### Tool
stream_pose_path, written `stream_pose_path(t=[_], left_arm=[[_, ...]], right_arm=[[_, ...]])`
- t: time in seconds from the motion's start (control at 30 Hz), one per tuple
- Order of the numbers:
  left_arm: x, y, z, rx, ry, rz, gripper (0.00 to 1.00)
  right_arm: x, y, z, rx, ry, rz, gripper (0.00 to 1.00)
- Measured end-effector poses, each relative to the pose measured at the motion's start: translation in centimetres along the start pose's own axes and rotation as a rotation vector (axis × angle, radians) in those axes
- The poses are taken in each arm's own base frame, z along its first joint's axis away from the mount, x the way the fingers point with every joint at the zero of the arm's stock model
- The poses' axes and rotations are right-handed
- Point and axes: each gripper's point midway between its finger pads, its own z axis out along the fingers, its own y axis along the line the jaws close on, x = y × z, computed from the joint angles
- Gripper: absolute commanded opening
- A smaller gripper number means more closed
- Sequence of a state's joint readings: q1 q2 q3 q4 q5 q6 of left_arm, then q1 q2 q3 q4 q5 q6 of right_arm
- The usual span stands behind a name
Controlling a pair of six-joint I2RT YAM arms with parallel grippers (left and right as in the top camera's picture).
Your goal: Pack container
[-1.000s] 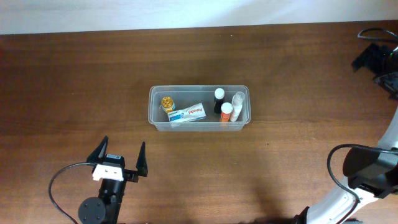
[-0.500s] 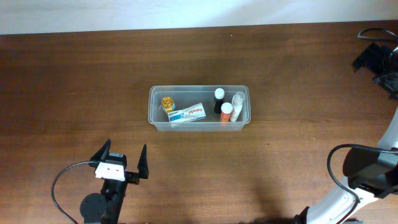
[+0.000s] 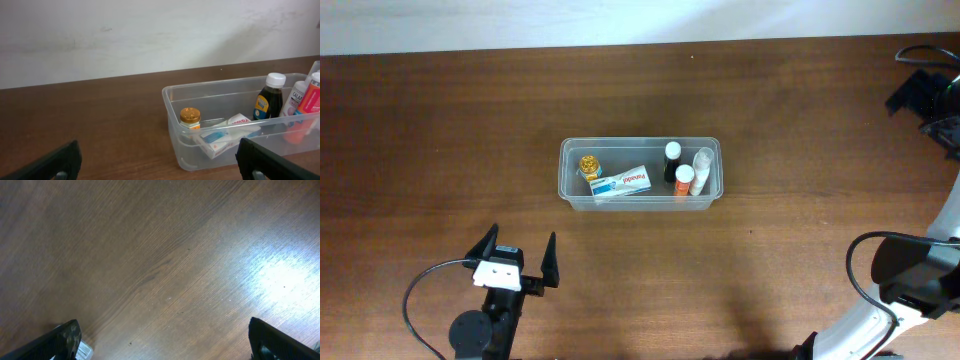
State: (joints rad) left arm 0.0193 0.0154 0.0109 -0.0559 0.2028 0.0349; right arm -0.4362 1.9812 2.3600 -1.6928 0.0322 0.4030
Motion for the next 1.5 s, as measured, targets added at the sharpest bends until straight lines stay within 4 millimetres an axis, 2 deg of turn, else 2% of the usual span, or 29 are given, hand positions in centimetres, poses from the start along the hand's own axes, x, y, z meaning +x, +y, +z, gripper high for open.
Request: stream_pose_path(t=[0.5,0.63,0.7,0.77,0.97,1.1,1.17,1.27,1.33,1.5], left_arm=[[0.0,0.0,0.0,0.0,0.0,0.0,0.99],[0.0,0.0,0.0,0.0,0.0,0.0,0.99],[0.0,0.0,0.0,0.0,0.0,0.0,0.99],[0.0,0.0,0.0,0.0,0.0,0.0,0.99],[0.0,0.0,0.0,0.0,0.0,0.0,0.99],[0.0,0.0,0.0,0.0,0.0,0.0,0.99],[0.0,0.0,0.0,0.0,0.0,0.0,0.99],[0.0,0.0,0.0,0.0,0.0,0.0,0.99],[0.0,0.0,0.0,0.0,0.0,0.0,0.99],[0.0,0.0,0.0,0.0,-0.001,0.0,0.99]], right_arm=[[0.0,0.0,0.0,0.0,-0.001,0.0,0.98],[0.3,0.3,-0.9,-0.011,-0.019,-0.009,0.98],[0.7,0.8,-2.2,-0.028,-0.048,-0.024,0.98],[1.5,1.5,-4.3,-0.058,-0.094,-0.05,0.98],[5.5,3.3,-12.0,-0.177,-0.261,-0.148,0.98],[8.1,3.5,-16.1,-0.249,-0.358,-0.202,0.98],[8.8,3.6,-17.6,-0.289,-0.414,-0.216,0.98],[9.3,3.9,-19.1,-0.355,-0.507,-0.225,0.98],[9.7,4.2,-19.4,-0.4,-0.564,-0.232,0.99],[10.9,5.1,-18.1,-0.495,-0.681,-0.28,0.98]])
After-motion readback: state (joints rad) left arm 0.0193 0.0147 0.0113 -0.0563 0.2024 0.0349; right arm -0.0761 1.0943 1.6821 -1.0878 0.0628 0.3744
